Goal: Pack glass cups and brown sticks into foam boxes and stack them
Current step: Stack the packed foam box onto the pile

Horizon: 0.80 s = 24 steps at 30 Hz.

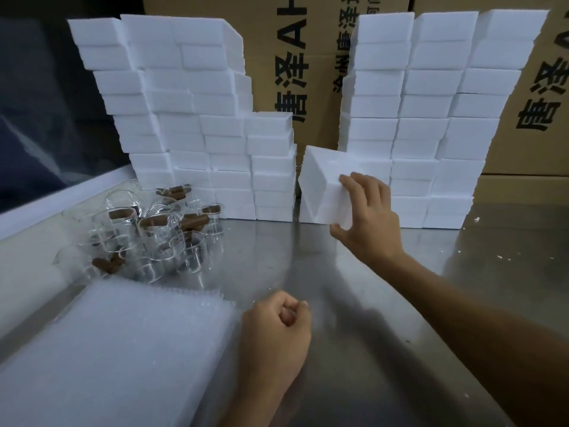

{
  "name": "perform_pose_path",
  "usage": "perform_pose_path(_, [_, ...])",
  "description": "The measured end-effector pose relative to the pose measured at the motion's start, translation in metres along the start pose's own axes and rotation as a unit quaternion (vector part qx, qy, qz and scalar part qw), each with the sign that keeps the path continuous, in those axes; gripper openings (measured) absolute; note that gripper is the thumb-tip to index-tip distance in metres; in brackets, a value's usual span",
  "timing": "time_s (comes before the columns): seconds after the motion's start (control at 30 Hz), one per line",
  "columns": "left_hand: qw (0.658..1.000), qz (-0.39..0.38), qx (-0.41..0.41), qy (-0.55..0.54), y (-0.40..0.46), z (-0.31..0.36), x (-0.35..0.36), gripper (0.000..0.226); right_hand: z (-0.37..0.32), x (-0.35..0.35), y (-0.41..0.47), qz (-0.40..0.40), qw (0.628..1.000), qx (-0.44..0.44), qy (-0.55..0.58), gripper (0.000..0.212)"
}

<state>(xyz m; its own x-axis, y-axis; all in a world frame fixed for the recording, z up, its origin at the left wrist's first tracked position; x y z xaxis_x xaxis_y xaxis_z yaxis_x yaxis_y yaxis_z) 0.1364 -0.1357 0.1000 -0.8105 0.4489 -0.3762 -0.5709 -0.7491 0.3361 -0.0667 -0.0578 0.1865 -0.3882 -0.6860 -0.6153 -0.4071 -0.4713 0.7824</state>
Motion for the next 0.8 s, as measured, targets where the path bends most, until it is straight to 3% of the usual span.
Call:
perform_pose_path(0.2, [1.0, -0.008, 0.0, -0.011, 0.001, 0.0, 0.002, 0.029, 0.0, 0.045, 0.044, -0.098, 0.988, -0.018, -0.114, 0.089])
perform_pose_path(0.33, [1.0, 0.0, 0.013, -0.028, 0.0, 0.005, 0.002, 0.013, 0.003, 0.065, 0.077, -0.13, 0.979, 0.001, -0.159, 0.082])
perform_pose_path(0.43, [1.0, 0.006, -0.001, -0.027, 0.0, -0.002, 0.005, 0.035, 0.007, 0.079, 0.094, -0.15, 0.97, 0.016, -0.191, 0.079])
perform_pose_path(0.57, [0.999, 0.009, 0.008, -0.041, 0.0, 0.001, 0.006, 0.006, 0.012, 0.093, 0.097, -0.169, 0.964, 0.042, -0.199, 0.091])
perform_pose_path(0.67, [0.999, 0.02, 0.016, -0.043, -0.001, 0.003, 0.005, 0.012, 0.009, 0.101, 0.085, -0.184, 0.955, 0.05, -0.226, 0.103])
perform_pose_path(0.8, [1.0, 0.003, -0.017, -0.021, 0.001, -0.004, 0.008, 0.035, -0.001, 0.11, 0.059, -0.248, 0.942, 0.085, -0.211, 0.105])
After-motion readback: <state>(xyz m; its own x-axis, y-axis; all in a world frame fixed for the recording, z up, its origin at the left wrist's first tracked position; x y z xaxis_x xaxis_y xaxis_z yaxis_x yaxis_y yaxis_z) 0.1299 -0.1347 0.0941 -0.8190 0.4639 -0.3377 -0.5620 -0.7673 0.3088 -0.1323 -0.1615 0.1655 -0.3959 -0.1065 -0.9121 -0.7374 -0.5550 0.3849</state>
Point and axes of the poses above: each hand's wrist, its own y-axis towards the middle knuckle, its own x-axis out of the palm, z = x × y, the point moved 6 cm from there along y, towards the middle knuckle, and after that the axes turned 2 degrees about -z, right-handed, at the moved point
